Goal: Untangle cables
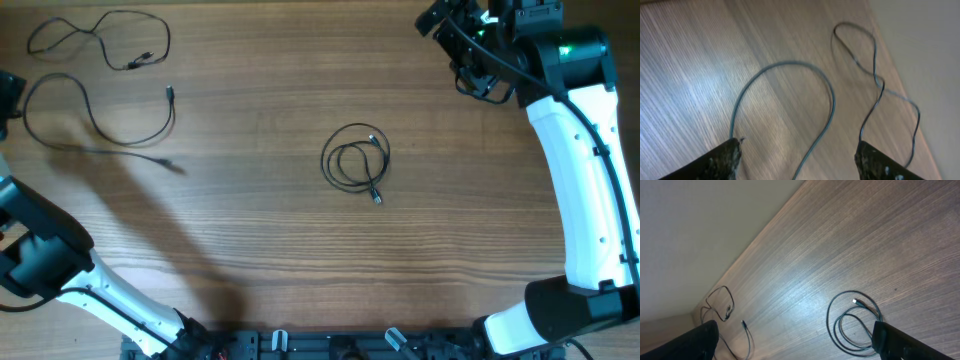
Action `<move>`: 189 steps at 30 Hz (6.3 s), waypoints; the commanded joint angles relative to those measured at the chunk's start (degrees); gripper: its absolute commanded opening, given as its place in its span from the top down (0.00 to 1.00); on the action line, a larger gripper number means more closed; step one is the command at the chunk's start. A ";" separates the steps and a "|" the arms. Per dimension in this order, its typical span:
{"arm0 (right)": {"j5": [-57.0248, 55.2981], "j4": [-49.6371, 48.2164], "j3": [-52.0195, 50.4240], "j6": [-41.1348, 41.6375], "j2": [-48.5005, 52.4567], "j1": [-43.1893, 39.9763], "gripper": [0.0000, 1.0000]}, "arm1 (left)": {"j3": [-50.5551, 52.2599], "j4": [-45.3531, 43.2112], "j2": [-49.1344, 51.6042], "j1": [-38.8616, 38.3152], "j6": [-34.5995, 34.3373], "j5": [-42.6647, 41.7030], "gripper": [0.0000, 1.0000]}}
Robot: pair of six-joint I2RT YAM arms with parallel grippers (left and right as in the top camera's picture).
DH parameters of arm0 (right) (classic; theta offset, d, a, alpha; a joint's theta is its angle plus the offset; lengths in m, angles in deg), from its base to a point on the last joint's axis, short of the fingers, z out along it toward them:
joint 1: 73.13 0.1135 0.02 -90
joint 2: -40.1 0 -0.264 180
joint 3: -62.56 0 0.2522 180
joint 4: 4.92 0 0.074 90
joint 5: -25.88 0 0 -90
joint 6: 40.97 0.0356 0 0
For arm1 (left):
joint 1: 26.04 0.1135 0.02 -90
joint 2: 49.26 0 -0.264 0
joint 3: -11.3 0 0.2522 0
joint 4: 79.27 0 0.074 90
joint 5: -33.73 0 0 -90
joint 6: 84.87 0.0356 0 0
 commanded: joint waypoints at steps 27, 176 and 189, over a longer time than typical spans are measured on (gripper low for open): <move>3.13 3.37 0.09 -0.92 0.74 0.42 0.00 | -0.61 3.65 16.81 -0.74 5.18 13.55 0.96; -14.01 4.24 -6.32 -4.15 1.51 -1.57 0.00 | 12.22 22.82 -1.62 -48.65 -3.85 -14.95 0.05; -12.07 10.03 -6.32 -8.66 1.53 -3.08 0.00 | 12.22 19.63 3.32 -70.51 -5.35 5.16 0.54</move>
